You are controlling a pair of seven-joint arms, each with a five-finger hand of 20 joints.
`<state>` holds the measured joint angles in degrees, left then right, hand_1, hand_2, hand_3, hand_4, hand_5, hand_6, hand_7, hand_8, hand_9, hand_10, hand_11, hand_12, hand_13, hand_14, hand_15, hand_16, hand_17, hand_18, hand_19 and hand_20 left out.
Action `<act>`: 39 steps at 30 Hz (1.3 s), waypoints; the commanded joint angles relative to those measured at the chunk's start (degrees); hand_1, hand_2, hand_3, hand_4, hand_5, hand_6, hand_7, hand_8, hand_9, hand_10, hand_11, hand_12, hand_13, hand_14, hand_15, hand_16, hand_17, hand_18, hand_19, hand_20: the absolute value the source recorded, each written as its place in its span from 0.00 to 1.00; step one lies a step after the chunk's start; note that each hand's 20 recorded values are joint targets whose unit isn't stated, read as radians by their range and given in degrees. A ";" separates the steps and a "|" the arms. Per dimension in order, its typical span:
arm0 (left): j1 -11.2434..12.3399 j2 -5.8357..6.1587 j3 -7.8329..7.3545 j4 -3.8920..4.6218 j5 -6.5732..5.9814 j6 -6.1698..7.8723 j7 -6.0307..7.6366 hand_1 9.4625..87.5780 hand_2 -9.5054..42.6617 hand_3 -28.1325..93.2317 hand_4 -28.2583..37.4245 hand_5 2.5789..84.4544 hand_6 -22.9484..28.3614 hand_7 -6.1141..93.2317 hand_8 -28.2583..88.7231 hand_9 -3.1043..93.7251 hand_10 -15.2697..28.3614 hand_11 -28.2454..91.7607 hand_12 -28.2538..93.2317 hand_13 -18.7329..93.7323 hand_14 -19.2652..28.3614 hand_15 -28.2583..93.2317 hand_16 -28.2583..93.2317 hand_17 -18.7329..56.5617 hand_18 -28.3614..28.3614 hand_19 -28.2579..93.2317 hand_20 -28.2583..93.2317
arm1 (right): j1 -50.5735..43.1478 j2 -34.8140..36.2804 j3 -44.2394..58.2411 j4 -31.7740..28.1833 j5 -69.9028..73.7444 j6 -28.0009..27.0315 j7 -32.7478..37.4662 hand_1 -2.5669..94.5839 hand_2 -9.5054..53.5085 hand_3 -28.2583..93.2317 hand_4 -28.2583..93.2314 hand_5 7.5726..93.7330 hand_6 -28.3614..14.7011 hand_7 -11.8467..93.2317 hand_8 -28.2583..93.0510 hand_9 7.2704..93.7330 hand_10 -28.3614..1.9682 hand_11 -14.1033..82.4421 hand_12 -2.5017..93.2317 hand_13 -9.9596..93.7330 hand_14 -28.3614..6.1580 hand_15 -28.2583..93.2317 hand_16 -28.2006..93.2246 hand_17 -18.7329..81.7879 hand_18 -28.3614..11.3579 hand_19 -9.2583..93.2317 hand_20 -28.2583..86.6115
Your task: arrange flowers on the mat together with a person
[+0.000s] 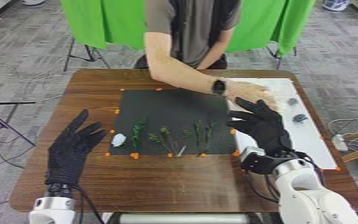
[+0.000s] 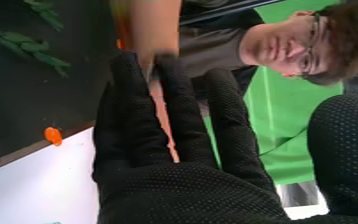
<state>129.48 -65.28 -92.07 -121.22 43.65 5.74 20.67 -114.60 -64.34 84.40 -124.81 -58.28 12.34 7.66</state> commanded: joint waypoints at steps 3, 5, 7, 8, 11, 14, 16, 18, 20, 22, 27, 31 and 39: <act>0.57 -0.05 -0.42 -0.47 -0.14 -0.36 -1.16 0.16 0.32 0.85 0.02 0.39 0.57 0.16 0.17 0.43 0.77 0.42 0.33 0.44 0.92 0.63 0.17 0.20 0.99 0.77 0.22 | -0.25 0.33 -0.43 -0.30 0.05 0.26 -0.73 0.15 0.38 0.83 0.00 0.45 0.61 0.23 0.13 0.50 0.37 0.28 0.17 0.47 0.22 0.52 0.33 0.23 0.22 0.56 0.40; 0.47 0.34 0.00 -0.44 -0.43 -0.07 -0.66 0.16 0.32 0.85 0.02 0.39 0.57 0.16 0.17 0.43 0.77 0.42 0.33 0.44 0.92 0.63 0.17 0.20 0.99 0.77 0.22 | -0.40 0.38 -0.37 -0.31 0.05 0.32 -1.17 0.15 0.38 0.83 0.00 0.45 0.62 0.23 0.13 0.50 0.37 0.28 0.17 0.48 0.22 0.53 0.33 0.23 0.22 0.56 0.40; 0.34 0.18 0.06 -0.35 -0.45 -0.01 -0.78 0.16 0.32 0.85 0.02 0.39 0.57 0.16 0.17 0.43 0.77 0.43 0.33 0.44 0.92 0.63 0.17 0.20 0.99 0.77 0.21 | -0.17 0.33 -0.57 -0.35 0.31 0.79 -0.99 0.15 0.38 0.83 0.00 0.45 0.62 0.23 0.13 0.51 0.37 0.28 0.17 0.48 0.22 0.53 0.33 0.23 0.22 0.56 0.40; 0.31 0.33 0.22 -0.28 -0.61 0.18 -0.48 0.16 0.32 0.85 0.02 0.39 0.57 0.16 0.17 0.43 0.77 0.43 0.33 0.44 0.92 0.63 0.17 0.20 0.99 0.77 0.21 | -0.16 0.26 -0.62 -0.30 0.41 0.76 -1.05 0.15 0.38 0.83 0.00 0.45 0.62 0.23 0.13 0.51 0.37 0.28 0.17 0.48 0.22 0.53 0.33 0.23 0.21 0.56 0.40; 0.57 0.44 0.16 -0.53 -0.75 0.50 -0.54 0.16 0.32 0.85 0.02 0.39 0.57 0.16 0.17 0.43 0.77 0.43 0.33 0.44 0.92 0.63 0.17 0.20 0.99 0.78 0.21 | -0.34 0.01 -0.54 -0.36 0.39 0.18 -0.65 0.15 0.38 0.83 0.00 0.46 0.62 0.24 0.13 0.51 0.37 0.28 0.17 0.48 0.23 0.53 0.33 0.23 0.21 0.56 0.40; -0.09 0.08 0.16 -0.53 -0.61 0.32 -0.62 0.16 0.32 0.85 0.02 0.39 0.58 0.17 0.17 0.43 0.78 0.43 0.33 0.44 0.93 0.63 0.17 0.20 0.98 0.78 0.21 | -0.34 0.03 -0.46 -0.43 0.55 0.94 -0.97 0.15 0.38 0.83 0.00 0.46 0.62 0.24 0.13 0.52 0.37 0.28 0.17 0.48 0.23 0.54 0.33 0.23 0.21 0.56 0.40; -0.25 0.92 0.54 -0.46 -1.05 0.80 0.18 0.16 0.32 0.85 0.02 0.39 0.58 0.17 0.17 0.43 0.77 0.43 0.33 0.44 0.93 0.63 0.17 0.20 0.98 0.78 0.21 | 0.03 0.34 -0.55 -0.39 0.56 1.26 -0.96 0.15 0.37 0.83 0.00 0.46 0.62 0.24 0.13 0.52 0.37 0.29 0.17 0.48 0.23 0.54 0.33 0.23 0.21 0.56 0.40; -0.10 0.89 0.43 -0.58 -1.08 0.89 -0.02 0.16 0.32 0.85 0.02 0.39 0.58 0.17 0.17 0.44 0.77 0.44 0.33 0.45 0.93 0.63 0.17 0.20 0.98 0.78 0.21 | 0.07 0.43 -0.60 -0.40 0.62 1.23 -1.10 0.15 0.37 0.83 0.00 0.46 0.62 0.24 0.13 0.52 0.37 0.29 0.17 0.49 0.23 0.54 0.33 0.23 0.21 0.56 0.41; 0.33 0.74 0.31 -0.63 -0.91 0.84 -0.08 0.16 0.32 0.85 0.02 0.39 0.58 0.17 0.17 0.44 0.77 0.44 0.33 0.45 0.93 0.63 0.17 0.20 0.98 0.78 0.21 | 0.13 0.55 -0.82 -0.42 0.65 1.62 -1.01 0.15 0.37 0.83 0.00 0.46 0.62 0.24 0.13 0.52 0.37 0.29 0.17 0.49 0.23 0.55 0.33 0.23 0.21 0.56 0.40; 0.50 0.75 0.49 -0.69 -1.15 1.20 0.01 0.16 0.32 0.85 0.02 0.39 0.58 0.17 0.17 0.44 0.77 0.44 0.33 0.45 0.93 0.64 0.17 0.20 0.98 0.78 0.21 | 0.06 0.41 -0.79 -0.40 0.43 1.41 -0.63 0.15 0.37 0.83 0.00 0.46 0.62 0.24 0.13 0.52 0.37 0.29 0.17 0.49 0.24 0.55 0.33 0.23 0.21 0.56 0.41; 0.42 1.13 1.07 -0.63 -1.22 1.17 -0.09 0.16 0.32 0.86 0.02 0.39 0.58 0.17 0.17 0.45 0.76 0.43 0.33 0.45 0.93 0.64 0.17 0.20 0.98 0.78 0.21 | -0.10 0.43 -1.21 -0.33 0.23 0.93 -0.03 0.15 0.37 0.83 0.00 0.47 0.62 0.24 0.13 0.54 0.36 0.29 0.17 0.50 0.24 0.57 0.33 0.23 0.21 0.56 0.41; 0.53 0.71 1.16 -0.58 -0.84 0.63 -0.83 0.16 0.32 0.86 0.02 0.39 0.58 0.17 0.17 0.45 0.76 0.43 0.33 0.45 0.93 0.64 0.17 0.20 0.98 0.78 0.21 | -0.39 0.51 -1.10 -0.47 -0.61 0.50 0.50 0.15 0.37 0.83 0.00 0.47 0.62 0.24 0.13 0.54 0.36 0.30 0.17 0.51 0.25 0.58 0.33 0.23 0.21 0.56 0.41; 0.39 1.57 1.27 -0.81 -1.22 1.16 0.22 0.16 0.32 0.85 0.02 0.39 0.58 0.18 0.17 0.45 0.77 0.43 0.33 0.45 0.94 0.65 0.17 0.21 0.98 0.78 0.21 | 1.04 4.05 -1.55 -1.83 -12.93 9.64 5.47 0.17 0.35 0.83 0.01 0.48 0.62 0.24 0.13 0.59 0.32 0.36 0.19 0.54 0.28 0.65 0.33 0.25 0.21 0.59 0.41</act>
<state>129.25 -64.16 -90.98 -121.69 42.85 6.35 20.65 -114.24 -63.62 83.35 -125.01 -59.76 13.75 8.79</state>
